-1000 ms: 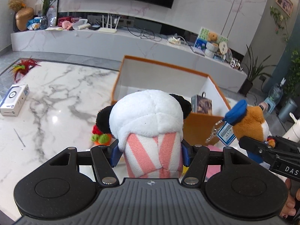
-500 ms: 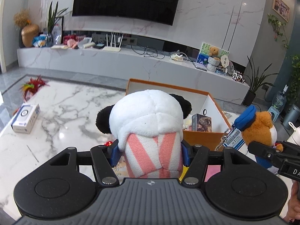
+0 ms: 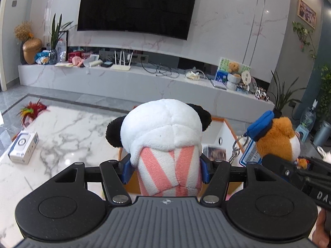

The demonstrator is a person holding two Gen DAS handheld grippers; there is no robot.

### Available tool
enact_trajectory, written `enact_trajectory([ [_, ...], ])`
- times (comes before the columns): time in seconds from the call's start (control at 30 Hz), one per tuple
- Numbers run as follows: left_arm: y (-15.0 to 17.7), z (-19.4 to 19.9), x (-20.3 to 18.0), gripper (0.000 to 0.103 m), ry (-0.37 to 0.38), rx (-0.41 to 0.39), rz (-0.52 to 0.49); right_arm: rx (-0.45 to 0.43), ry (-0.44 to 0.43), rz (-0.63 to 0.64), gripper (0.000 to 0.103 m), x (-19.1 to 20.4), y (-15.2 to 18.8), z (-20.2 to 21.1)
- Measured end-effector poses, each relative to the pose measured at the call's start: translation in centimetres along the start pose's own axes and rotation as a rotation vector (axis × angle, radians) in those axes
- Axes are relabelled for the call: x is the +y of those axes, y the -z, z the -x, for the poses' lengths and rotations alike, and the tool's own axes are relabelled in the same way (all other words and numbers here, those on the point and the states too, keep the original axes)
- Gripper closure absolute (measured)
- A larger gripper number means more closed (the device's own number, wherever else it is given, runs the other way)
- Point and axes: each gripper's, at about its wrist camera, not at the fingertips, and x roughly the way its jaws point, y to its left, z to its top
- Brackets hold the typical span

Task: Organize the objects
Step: 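Lift panda plush with left tool while right tool carries dog plush over box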

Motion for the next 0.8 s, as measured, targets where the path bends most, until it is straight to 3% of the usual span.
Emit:
enact_trajectory([
  [0.33,-3.9,-7.4,0.7,0.033,-0.001,0.023,0.036,-0.047,0.012,-0.055,0.05,-1.5,-4.1,-6.4],
  [0.53,-4.7,-12.8,1.5,0.033,0.004,0.069,0.04,-0.001,0.037,-0.16,0.05,-4.5,-5.5,-12.6],
  [0.8,-3.8,-18.5,2.3,0.033,-0.023,0.159,0.08,0.061,0.026,-0.354,0.05,-6.9,-3.0,-18.9],
])
